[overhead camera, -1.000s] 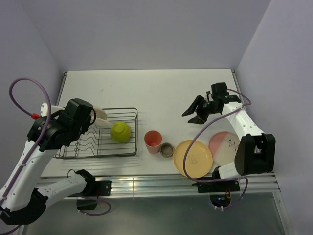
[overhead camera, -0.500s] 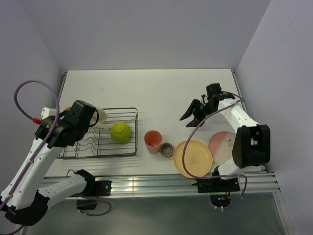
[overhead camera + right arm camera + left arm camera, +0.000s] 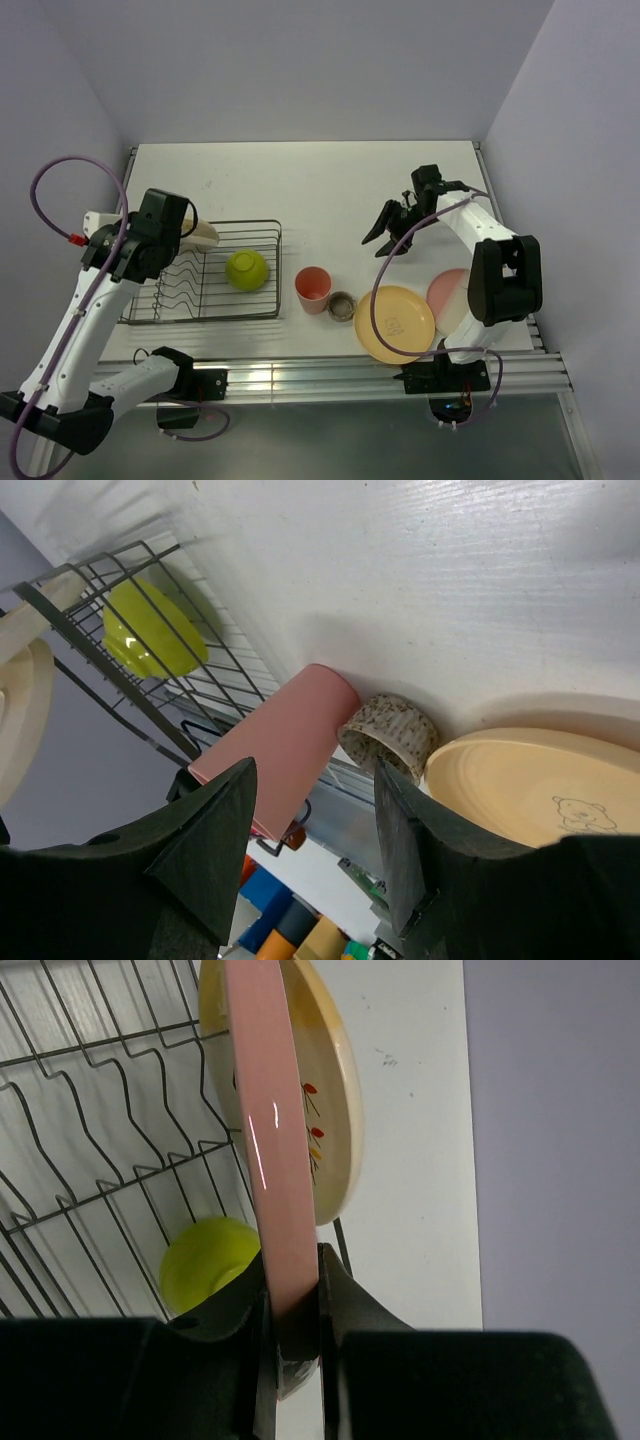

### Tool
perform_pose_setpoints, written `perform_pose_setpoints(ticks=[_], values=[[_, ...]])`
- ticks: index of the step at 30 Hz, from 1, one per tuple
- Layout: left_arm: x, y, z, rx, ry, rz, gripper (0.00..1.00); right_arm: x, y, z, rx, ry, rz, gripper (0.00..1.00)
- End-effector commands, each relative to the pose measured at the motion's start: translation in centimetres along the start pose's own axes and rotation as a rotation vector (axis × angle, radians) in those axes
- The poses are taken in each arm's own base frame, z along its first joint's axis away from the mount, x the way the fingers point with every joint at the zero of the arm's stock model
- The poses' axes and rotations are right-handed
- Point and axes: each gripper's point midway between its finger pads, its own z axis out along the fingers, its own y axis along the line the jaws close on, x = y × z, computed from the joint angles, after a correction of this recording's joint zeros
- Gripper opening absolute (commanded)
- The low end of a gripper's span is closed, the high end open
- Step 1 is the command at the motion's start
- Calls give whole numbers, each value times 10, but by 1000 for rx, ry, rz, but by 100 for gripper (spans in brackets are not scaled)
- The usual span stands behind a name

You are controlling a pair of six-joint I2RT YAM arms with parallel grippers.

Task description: Load the mixed dishes into the dish rack

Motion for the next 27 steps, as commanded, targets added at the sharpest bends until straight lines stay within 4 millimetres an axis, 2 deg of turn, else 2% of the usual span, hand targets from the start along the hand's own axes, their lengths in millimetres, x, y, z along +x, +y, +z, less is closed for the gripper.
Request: perform_pose_setpoints(ticks=[1, 7, 20, 27], values=[[-16, -31, 3, 92, -41, -80, 0, -3, 13, -6, -18, 1, -37, 58], [-19, -27, 16, 64, -34, -72, 0, -9, 14, -3, -13, 2, -30, 57], [-6, -13, 41, -9, 3, -54, 0, -14, 14, 2, -9, 5, -25, 57], [-3, 3, 58, -85, 23, -74, 0, -14, 14, 0, -9, -5, -30, 57]])
